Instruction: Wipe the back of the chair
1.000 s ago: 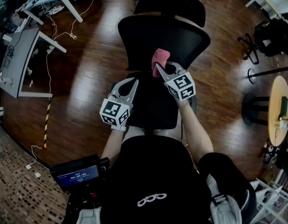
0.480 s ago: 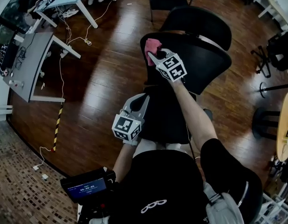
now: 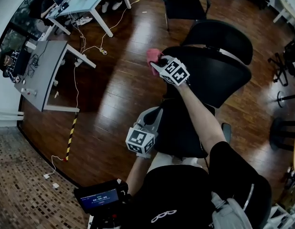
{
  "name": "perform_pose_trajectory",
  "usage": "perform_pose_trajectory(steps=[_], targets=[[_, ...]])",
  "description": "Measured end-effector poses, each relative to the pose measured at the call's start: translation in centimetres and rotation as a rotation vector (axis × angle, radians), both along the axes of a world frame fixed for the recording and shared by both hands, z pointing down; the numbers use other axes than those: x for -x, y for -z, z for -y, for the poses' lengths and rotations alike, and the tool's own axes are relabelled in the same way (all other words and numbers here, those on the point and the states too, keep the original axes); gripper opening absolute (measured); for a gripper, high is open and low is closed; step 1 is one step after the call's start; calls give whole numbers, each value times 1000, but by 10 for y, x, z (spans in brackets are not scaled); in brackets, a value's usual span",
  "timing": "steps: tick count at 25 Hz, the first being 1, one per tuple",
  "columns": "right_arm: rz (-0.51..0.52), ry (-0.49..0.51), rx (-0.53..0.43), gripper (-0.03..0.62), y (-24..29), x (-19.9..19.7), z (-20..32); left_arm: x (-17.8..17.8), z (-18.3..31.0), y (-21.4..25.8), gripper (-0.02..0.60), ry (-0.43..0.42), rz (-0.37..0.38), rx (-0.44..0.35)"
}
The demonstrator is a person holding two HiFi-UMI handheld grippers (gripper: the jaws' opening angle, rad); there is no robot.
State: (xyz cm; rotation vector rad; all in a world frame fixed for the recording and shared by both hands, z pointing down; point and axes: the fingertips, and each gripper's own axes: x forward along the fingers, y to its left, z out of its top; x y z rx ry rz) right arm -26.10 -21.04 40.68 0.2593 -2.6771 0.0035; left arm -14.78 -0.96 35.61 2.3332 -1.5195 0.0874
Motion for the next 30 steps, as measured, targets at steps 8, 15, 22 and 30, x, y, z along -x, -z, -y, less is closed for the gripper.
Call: perform_pose_trajectory(steps=[8,15,22,30], targets=[[-30,-279,26,38,-13,-64,60,-8,2,-9,-9,-18,12,25],[-32,-417,47,40,-14,-145,85,-43,11,-6,-9,-78,18,25],[-22,-538,59,40,-14,-233,103,-89,22,-4,-9,-150,24,24],[-6,-656,69,40,-15,-332,112,-142,32,2,-9,-239,38,27]])
